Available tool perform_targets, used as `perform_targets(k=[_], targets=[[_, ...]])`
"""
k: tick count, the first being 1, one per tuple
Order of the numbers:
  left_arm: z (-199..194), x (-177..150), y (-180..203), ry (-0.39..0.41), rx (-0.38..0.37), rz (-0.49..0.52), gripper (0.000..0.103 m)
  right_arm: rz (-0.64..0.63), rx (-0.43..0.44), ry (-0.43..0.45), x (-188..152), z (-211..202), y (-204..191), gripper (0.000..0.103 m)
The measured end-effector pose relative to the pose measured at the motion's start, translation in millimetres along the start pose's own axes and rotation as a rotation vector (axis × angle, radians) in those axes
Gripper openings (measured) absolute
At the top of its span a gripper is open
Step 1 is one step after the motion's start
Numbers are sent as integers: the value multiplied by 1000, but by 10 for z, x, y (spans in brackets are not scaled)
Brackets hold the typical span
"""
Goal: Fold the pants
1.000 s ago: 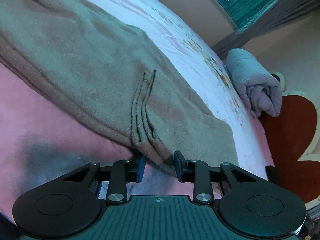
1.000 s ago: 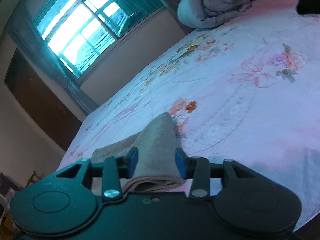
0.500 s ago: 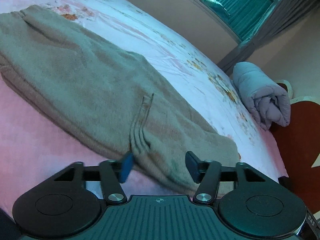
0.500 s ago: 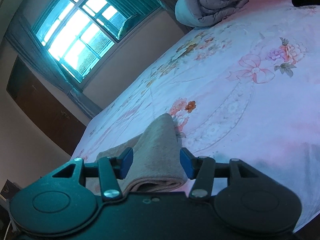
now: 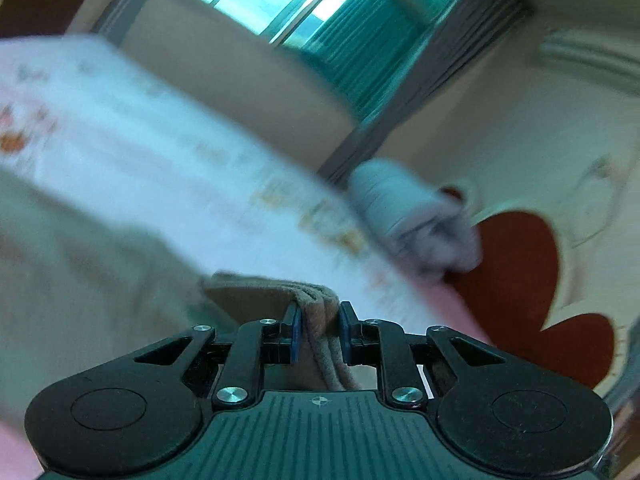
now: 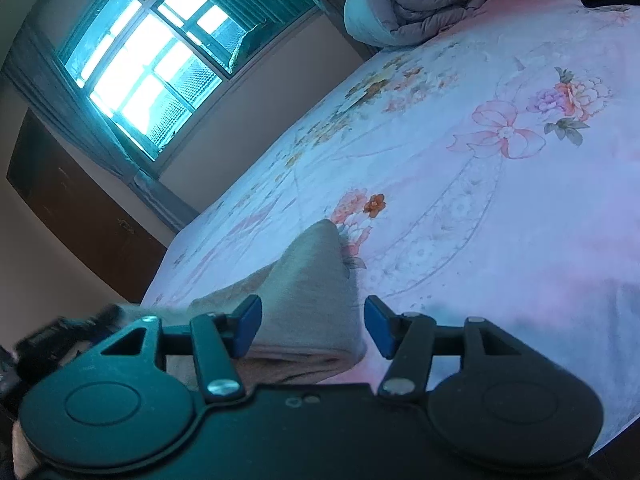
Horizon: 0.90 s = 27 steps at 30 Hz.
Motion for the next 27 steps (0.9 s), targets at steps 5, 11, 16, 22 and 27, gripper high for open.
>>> perform_targets(k=[5,11,16,22,27], targets=[[114,-261,-780,-297,222,-117,33,-7,-5,-13,2,38,-17,52],[-430,-225,-954,-121,203,-226,75,-35,-3,-18,-34,100,-93,53],[-291,-185,-939,-150,116,-323,34,-68,-10,-42,-65,183,-187,53],[-89,-295,-905,-211,125,-360,28,-42,-17,-26,-56,120,-130,57],[38,-447,-962,-241,206,-391,28,-1,-13,-23,-36,108,-61,57]])
Point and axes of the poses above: each gripper's, at about its wrist camera, not at the fingertips, and z roughly the way its jaws point, y to its right, x to its top, the point moved 1 cm from there along z, roughly the way its jaws point, and after that the axes turned 1 degree about -y, right-handed, at the moved point
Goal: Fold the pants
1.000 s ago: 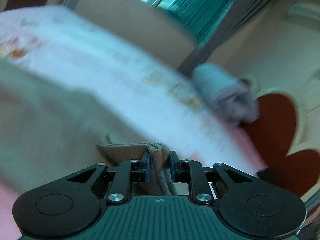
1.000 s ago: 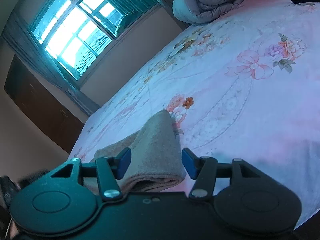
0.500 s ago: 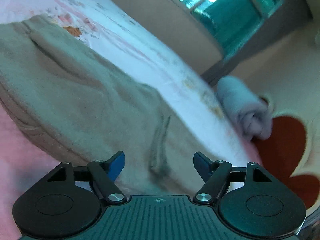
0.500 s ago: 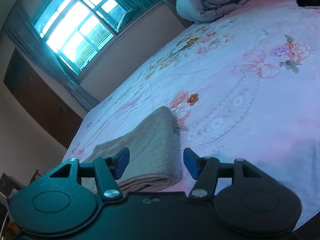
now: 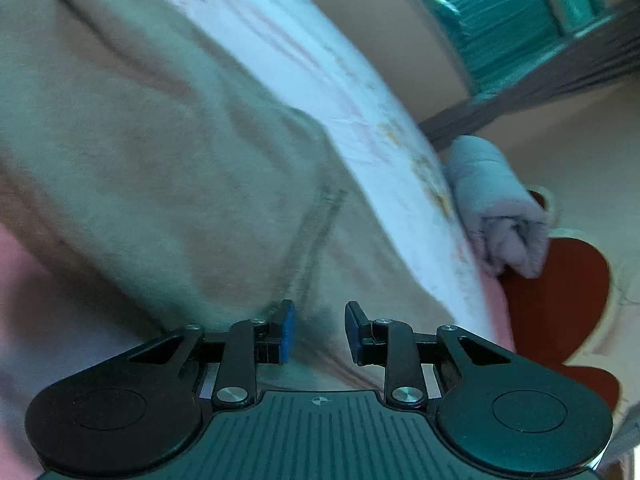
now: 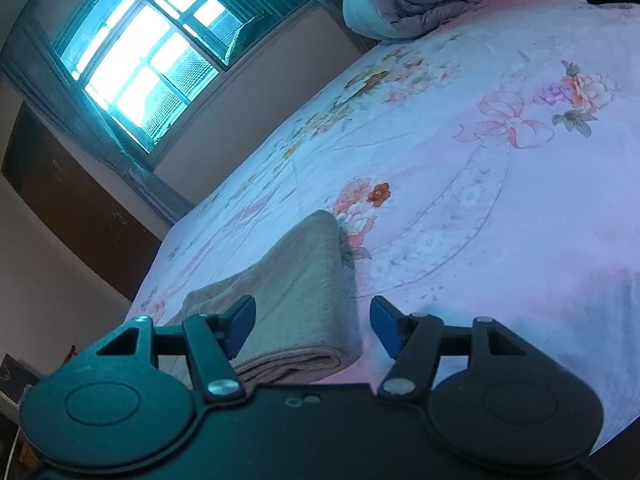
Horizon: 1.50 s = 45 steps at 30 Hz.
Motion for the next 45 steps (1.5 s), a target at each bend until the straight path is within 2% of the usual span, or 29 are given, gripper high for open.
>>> perform_targets(k=[3,15,20,22,24,26,27,29,32,33,37,39,42,45], targets=[[-21,-24,13,23,14,6,28,-5,3,-3,-2,3,-5,57],[128,12,123,-4,8,42,28,4,0,-14,-3,41,0,58],[232,31,201,-30,39,90,28,1,-1,-20,-5,46,-11,59],[243,41,253,-50,40,128,8,1,0,-20,-6,43,-12,59],[142,61,315,-23,-18,167,9,4,-1,-21,-5,44,-11,59],[-20,90,366,38,-31,210,9,5,0,-22,-4,43,-11,59],[-28,104,332,33,-20,212,9,3,0,-21,-2,38,-10,60],[76,88,215,-15,50,209,9,1,-2,-23,-1,42,-9,61],[145,43,94,-23,38,179,9,19,-22,-55,4,82,-20,61],[147,48,81,-27,28,160,9,35,-1,-63,-5,78,-19,61],[121,85,108,-42,31,177,12,197,102,-105,-108,114,34,66],[43,102,157,-18,45,184,17,288,140,-118,-185,163,83,66],[-71,121,204,10,63,218,29,350,176,-125,-284,209,92,66],[-17,146,189,-27,88,249,31,384,184,-111,-331,256,105,66]])
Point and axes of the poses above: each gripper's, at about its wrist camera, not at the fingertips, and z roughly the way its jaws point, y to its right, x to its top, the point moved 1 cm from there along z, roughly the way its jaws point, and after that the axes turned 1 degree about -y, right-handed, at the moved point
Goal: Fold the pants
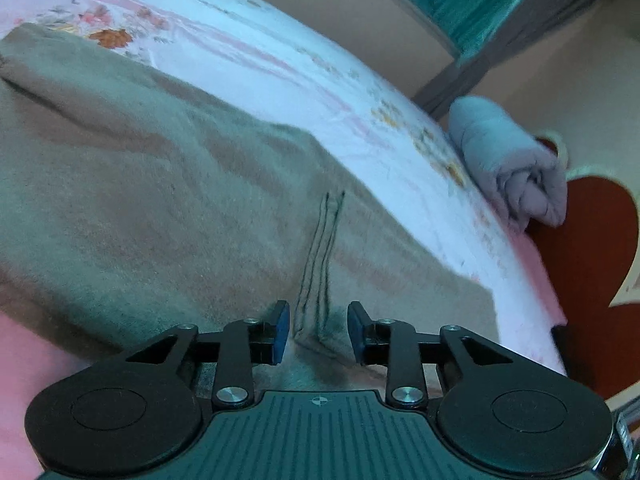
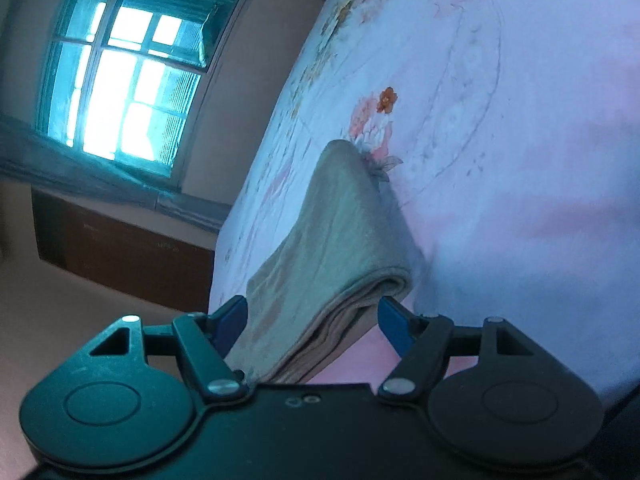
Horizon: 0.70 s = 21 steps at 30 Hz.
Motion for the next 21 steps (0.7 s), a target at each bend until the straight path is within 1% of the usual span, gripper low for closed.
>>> perform_targets(k=[7,9,10,11,12,14,15,16,17,18,19,20,21], targets=[[204,33,135,-51,18,47,32,207,99,65,24,169,247,66],[225,48,112,-68,1,27,32,263,112,80,10,219,317,66],[215,56,95,-69,-9,17,31,279,124,89,3,234,341,66],[231,65,89,-67,-14,12,25,296,139,99,-3,265,365,66],[216,65,68,-62,-24,1,23,315,148,108,-9,285,386,65],[188,59,19,-48,-46,-31,20,363,163,132,-24,321,428,65],[179,47,-7,-42,-58,-44,19,368,159,143,-26,342,433,65],[172,42,-18,-38,-60,-49,19,377,147,155,-34,359,440,63],[171,30,-14,-37,-58,-47,18,369,101,166,-32,371,419,45],[171,18,-9,-41,-64,-51,18,282,0,180,6,369,311,27],[176,3,1,-46,-61,-52,18,136,-75,189,48,375,146,23],[166,-10,8,-44,-56,-49,18,-25,-109,193,70,388,-46,18],[154,-28,13,-43,-58,-49,18,-126,-130,193,76,386,-180,17]])
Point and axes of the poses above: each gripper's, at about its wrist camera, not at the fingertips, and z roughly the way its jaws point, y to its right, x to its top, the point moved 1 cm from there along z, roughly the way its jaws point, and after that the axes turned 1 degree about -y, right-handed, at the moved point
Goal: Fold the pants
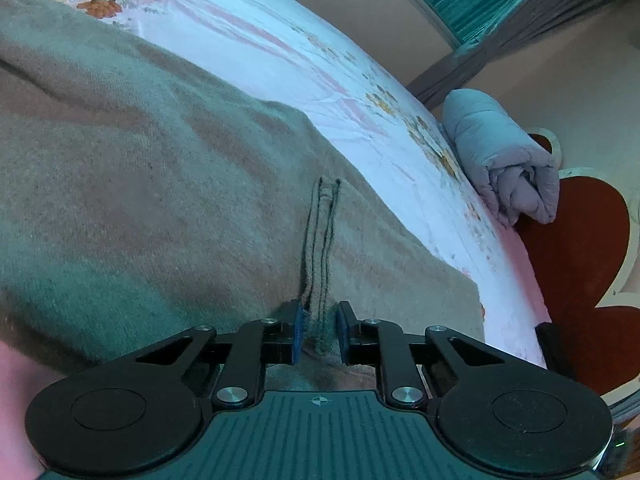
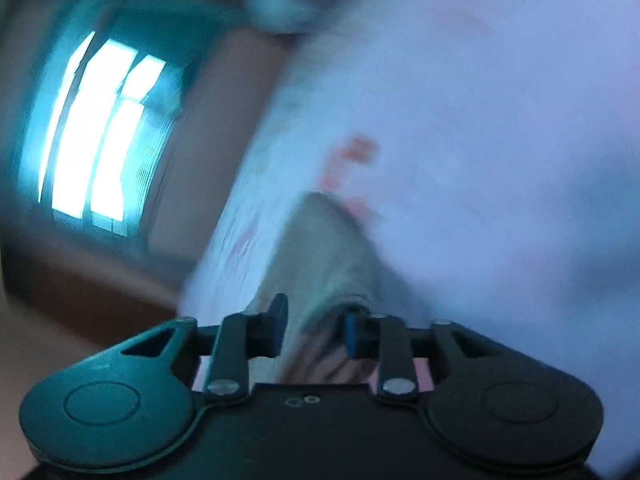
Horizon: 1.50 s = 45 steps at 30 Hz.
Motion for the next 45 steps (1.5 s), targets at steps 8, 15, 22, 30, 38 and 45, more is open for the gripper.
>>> perform_targets(k=[8,15,22,30,38,45], targets=[[16,-75,-51,-9,-3,-17,18,86,-57,-83,19,151,365,6],[-4,-63,-71,-10,-16,-36,18,138,6,-85,24,78,343,28],[-78,-71,-73,8,-22,-29,18,98,81,-108,14,-53,169,78],[-243,-164,206,22,-16,70,18,80,148,-100,41,-379,193,85],[-45,-216,287,1,12,50,18,97,145,-76,87,-375,232,85],[-73,-209,304,53,20,74,12,123,154,-63,88,-387,290,85]])
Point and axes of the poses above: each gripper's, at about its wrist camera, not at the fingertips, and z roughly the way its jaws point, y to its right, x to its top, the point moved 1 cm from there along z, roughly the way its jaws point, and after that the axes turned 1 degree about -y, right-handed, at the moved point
